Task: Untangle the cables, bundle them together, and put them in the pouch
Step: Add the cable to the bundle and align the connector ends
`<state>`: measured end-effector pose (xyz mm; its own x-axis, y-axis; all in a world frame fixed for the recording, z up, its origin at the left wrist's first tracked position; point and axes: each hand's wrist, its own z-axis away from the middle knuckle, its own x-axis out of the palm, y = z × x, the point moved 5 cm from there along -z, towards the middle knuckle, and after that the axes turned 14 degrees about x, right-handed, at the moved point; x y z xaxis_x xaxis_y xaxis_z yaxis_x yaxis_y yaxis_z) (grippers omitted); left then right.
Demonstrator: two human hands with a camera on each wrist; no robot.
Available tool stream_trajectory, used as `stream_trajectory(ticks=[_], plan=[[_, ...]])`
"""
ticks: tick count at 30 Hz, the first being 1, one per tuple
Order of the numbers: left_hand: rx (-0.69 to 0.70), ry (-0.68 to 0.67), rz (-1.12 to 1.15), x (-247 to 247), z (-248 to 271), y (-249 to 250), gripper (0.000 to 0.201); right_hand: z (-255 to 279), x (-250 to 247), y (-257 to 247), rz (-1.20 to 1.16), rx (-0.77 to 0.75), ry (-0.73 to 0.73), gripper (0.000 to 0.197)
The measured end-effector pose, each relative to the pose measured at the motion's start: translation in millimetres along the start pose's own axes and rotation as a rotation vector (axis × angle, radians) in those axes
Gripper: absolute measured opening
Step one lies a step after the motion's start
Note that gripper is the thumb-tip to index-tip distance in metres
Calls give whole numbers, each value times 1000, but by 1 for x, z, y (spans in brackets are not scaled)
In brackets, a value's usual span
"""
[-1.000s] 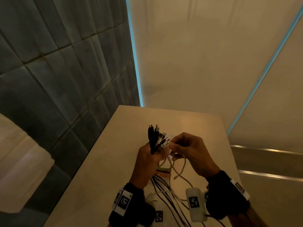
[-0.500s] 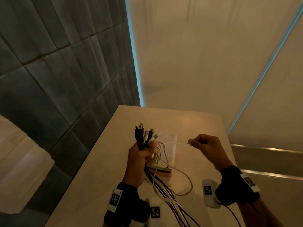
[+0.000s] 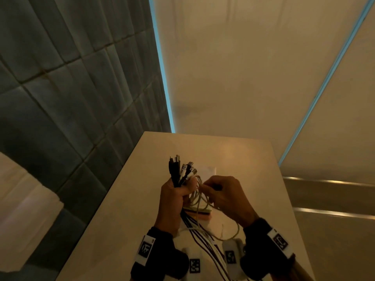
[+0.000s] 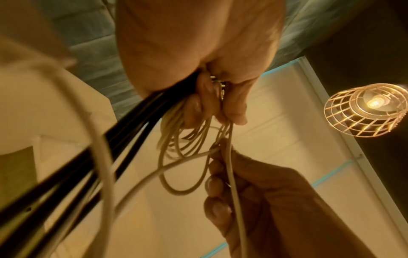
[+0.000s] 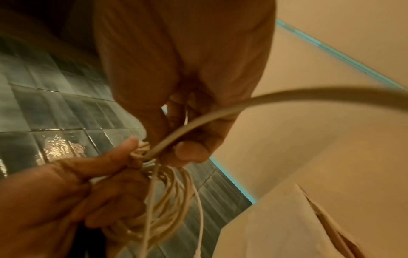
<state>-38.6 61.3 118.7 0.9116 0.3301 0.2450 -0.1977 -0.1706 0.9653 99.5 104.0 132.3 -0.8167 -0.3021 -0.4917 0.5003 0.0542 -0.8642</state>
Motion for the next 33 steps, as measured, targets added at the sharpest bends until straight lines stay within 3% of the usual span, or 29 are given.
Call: stream_trajectory(ticks=[4,8,10,13,15,17,19,22,24,25,26,29,31,32,33], plan=[[3,122,-73,-17,-5,-8,9,11,-3,13,-172,-103,-25,14],[-22,262,-31,-41,-11,-23,11,18,-31,48,-763,-54,-3,16],[-30,307,1,-50,-13,-30,14,20,-42,64,-1108,-37,-62,17],[-27,328,54,-57,-14,-29,13,19,-57,100,-1536,134,-53,15],[-11,323,78,-58,-14,-25,15,17,-62,130,-1595,287,60,18],[10,285,78,-54,-13,-17,15,13,-61,156,-1414,424,162,20],[29,232,63,-46,-11,-11,16,12,-55,176,-1027,522,227,18],[48,167,44,-34,-7,-2,19,11,-34,194,-300,667,121,20],[49,155,29,-28,-4,3,19,15,-28,182,211,639,69,20],[53,146,8,-26,-2,5,19,15,-28,165,269,524,127,25],[58,135,-16,-23,-2,7,19,16,-27,143,179,386,157,33],[74,102,-112,-15,-1,9,13,27,-4,56,-48,9,38,43],[74,86,-156,-10,0,9,17,29,12,24,-32,-169,34,24],[67,89,-170,-10,1,10,20,27,12,17,-80,-197,57,8],[63,103,-166,-12,1,11,17,23,9,17,-134,-196,87,6]])
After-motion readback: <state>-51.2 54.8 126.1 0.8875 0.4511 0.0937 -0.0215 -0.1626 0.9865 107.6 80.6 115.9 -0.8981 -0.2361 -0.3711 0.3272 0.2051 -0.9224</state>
